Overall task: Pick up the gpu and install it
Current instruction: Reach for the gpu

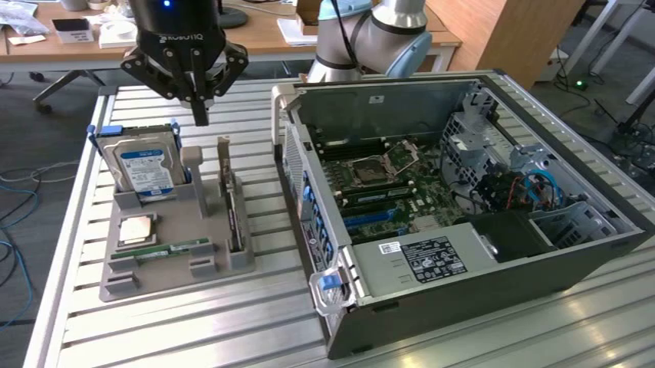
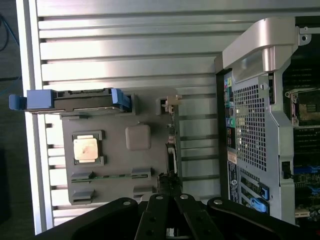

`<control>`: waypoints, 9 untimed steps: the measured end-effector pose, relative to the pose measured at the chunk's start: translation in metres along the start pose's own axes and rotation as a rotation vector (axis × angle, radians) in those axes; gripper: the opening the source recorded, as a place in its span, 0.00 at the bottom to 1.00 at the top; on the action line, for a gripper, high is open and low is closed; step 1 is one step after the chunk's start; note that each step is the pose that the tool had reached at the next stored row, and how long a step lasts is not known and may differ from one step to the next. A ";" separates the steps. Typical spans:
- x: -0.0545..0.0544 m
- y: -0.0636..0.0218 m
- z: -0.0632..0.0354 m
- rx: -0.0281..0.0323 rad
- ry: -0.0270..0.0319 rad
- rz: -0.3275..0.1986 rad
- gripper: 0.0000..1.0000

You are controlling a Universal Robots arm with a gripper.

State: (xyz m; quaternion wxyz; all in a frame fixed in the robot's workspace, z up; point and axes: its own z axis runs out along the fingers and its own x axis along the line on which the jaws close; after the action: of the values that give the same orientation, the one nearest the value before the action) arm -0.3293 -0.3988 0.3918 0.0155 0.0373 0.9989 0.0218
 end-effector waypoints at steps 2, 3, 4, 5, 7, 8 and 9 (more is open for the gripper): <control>-0.001 0.0000 0.0000 0.0007 0.0000 0.000 0.11; -0.001 -0.0001 0.0000 0.0012 -0.0001 0.000 0.11; -0.001 -0.0006 0.0000 0.0017 -0.0001 0.000 0.11; -0.001 -0.0013 0.0000 0.0021 -0.0001 0.000 0.11; -0.001 -0.0031 -0.0001 0.0029 -0.0002 0.000 0.11; -0.001 -0.0044 -0.0002 0.0034 -0.0002 0.000 0.11; -0.002 -0.0056 -0.0002 0.0038 -0.0003 0.000 0.11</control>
State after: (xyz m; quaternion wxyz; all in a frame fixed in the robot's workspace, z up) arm -0.3282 -0.4045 0.3918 0.0155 0.0373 0.9990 0.0199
